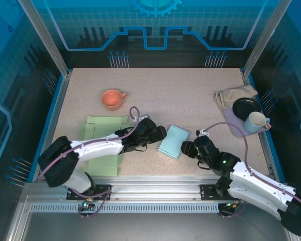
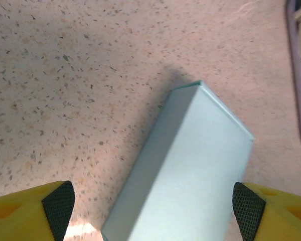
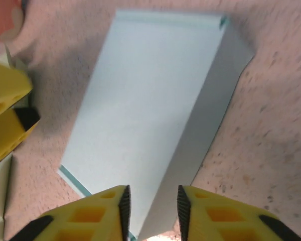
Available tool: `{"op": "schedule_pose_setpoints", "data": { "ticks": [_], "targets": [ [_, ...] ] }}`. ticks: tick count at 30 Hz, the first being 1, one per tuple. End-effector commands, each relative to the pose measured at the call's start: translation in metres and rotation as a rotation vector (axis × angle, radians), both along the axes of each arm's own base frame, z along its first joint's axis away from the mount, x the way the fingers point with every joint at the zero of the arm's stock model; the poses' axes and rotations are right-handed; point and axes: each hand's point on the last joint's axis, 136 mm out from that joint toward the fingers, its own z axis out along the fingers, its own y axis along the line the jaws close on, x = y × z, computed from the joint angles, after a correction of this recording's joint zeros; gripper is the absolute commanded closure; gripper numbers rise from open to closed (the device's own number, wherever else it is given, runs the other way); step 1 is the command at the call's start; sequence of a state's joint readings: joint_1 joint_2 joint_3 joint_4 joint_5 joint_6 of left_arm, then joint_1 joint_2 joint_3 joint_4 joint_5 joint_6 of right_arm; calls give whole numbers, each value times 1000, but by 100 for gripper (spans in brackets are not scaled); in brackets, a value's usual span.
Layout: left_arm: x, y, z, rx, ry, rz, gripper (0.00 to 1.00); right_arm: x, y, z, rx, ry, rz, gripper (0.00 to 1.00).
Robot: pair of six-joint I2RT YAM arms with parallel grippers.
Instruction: Fold the paper box
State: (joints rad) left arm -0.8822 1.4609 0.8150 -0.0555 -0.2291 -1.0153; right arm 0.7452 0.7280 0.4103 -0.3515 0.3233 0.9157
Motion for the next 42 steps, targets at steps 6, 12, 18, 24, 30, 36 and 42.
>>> {"op": "schedule_pose_setpoints", "data": {
  "ticks": [6,12,18,24,30,36,42],
  "targets": [
    [-60,-32,-28,5,27,-118,17,50,-14,24,-176,-12,136,29],
    [-59,-56,-47,-22,56,-120,20,99,3,2,-211,45,281,27],
    [-35,-62,-59,-26,67,-64,24,126,-2,-26,-224,89,241,26],
    [6,-60,-58,-50,64,14,30,132,-14,-53,-176,185,187,27],
    [66,-77,-48,-52,62,18,35,144,-20,-67,-113,237,125,31],
    [127,-100,-49,-15,40,-39,38,170,-37,-69,-53,245,14,39],
    [183,-118,-51,-30,-13,-93,40,208,-60,-65,24,200,-119,40]
  ]
}}
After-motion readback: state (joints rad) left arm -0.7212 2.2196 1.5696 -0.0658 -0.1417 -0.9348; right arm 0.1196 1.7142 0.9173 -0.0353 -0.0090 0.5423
